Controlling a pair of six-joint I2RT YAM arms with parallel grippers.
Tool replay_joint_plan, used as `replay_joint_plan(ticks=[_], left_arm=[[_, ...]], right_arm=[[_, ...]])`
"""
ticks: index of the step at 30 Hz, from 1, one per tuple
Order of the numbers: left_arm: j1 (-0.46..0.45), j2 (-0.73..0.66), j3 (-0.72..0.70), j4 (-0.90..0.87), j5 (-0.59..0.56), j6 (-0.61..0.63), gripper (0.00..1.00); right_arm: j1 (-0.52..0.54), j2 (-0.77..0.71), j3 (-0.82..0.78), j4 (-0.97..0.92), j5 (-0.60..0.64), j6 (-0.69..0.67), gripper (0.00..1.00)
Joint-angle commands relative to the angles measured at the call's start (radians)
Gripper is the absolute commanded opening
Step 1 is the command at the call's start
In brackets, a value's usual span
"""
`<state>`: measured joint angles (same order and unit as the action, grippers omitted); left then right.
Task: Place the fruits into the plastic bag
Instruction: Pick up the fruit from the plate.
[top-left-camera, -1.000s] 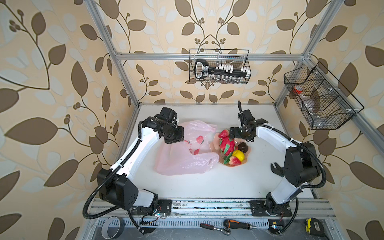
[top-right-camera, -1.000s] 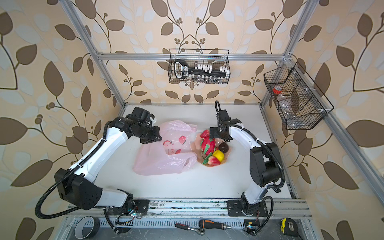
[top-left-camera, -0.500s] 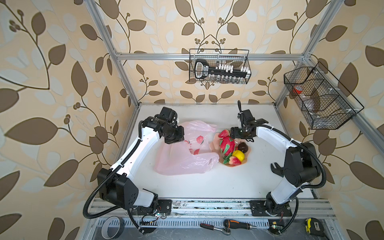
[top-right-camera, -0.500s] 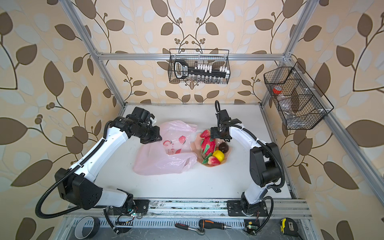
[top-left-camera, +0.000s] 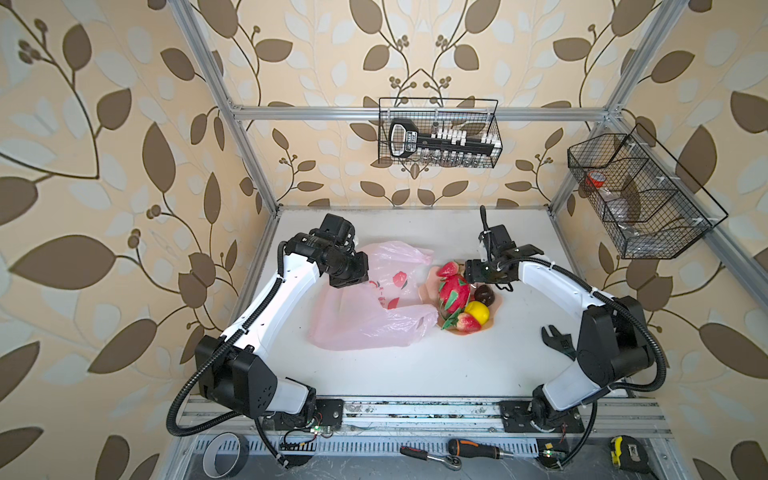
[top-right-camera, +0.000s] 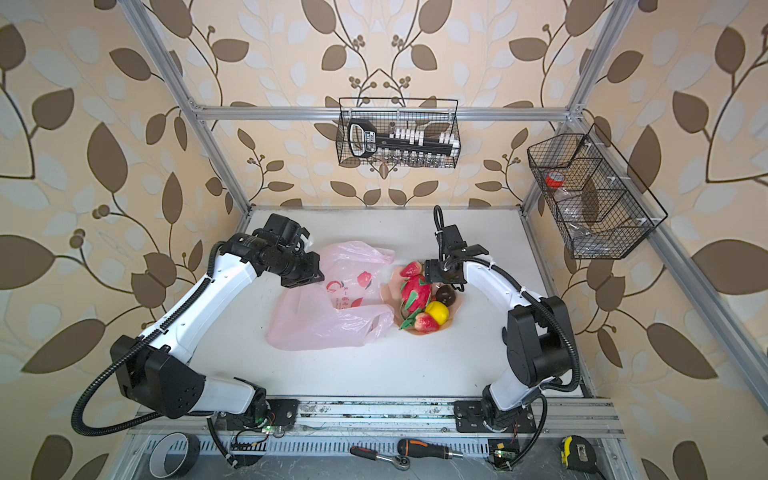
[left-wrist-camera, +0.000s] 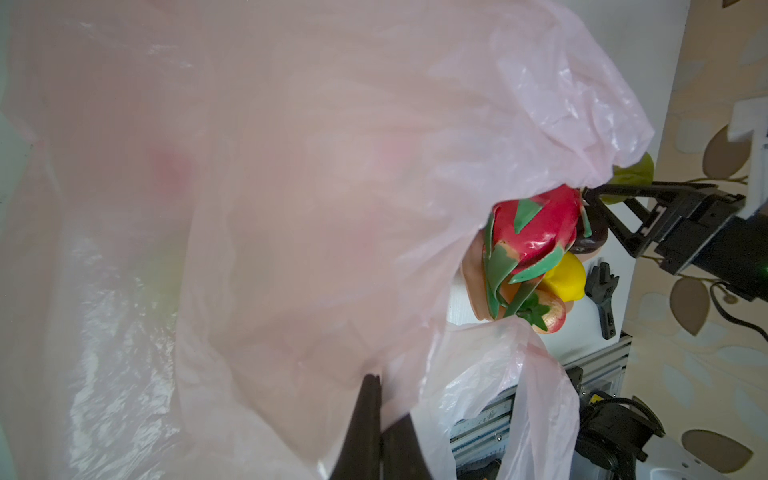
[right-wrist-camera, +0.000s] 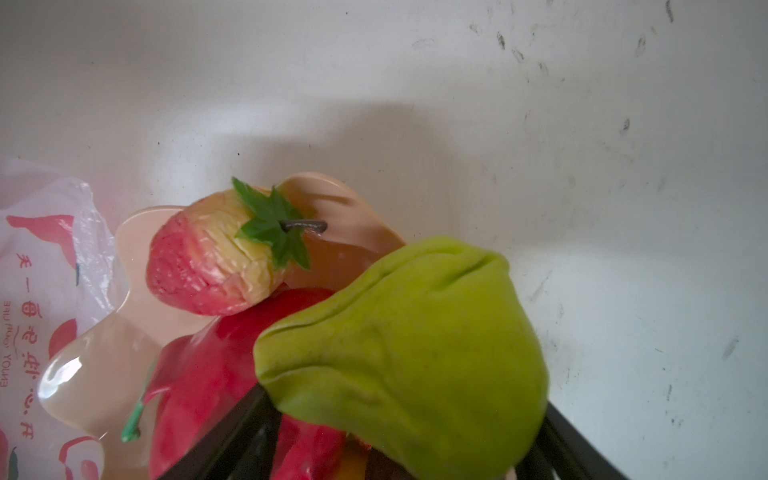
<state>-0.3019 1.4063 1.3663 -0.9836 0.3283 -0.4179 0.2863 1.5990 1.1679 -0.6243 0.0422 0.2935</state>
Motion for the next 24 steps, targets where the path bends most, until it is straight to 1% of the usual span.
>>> replay_joint_plan(ticks=[1, 11, 17, 24], left_arm=[[-0.008, 0.002, 0.036, -0.004, -0.006, 0.013, 0.00], [-0.009, 0.002, 0.027, 0.004, 0.000, 0.007, 0.00], [-0.011, 0.005, 0.030, 0.008, 0.002, 0.007, 0.00], [-0.014, 0.009, 0.034, 0.008, 0.003, 0.007, 0.00]], right_arm=[[0.014, -0.051, -0.035, -0.023, 0.003, -0.028, 0.56], [0.014, -0.206, -0.092, -0.025, -0.009, -0.018, 0.55], [0.013, -0.291, -0.108, -0.031, -0.044, -0.014, 0.55], [0.014, -0.323, -0.110, -0.034, -0.065, -0.008, 0.55]])
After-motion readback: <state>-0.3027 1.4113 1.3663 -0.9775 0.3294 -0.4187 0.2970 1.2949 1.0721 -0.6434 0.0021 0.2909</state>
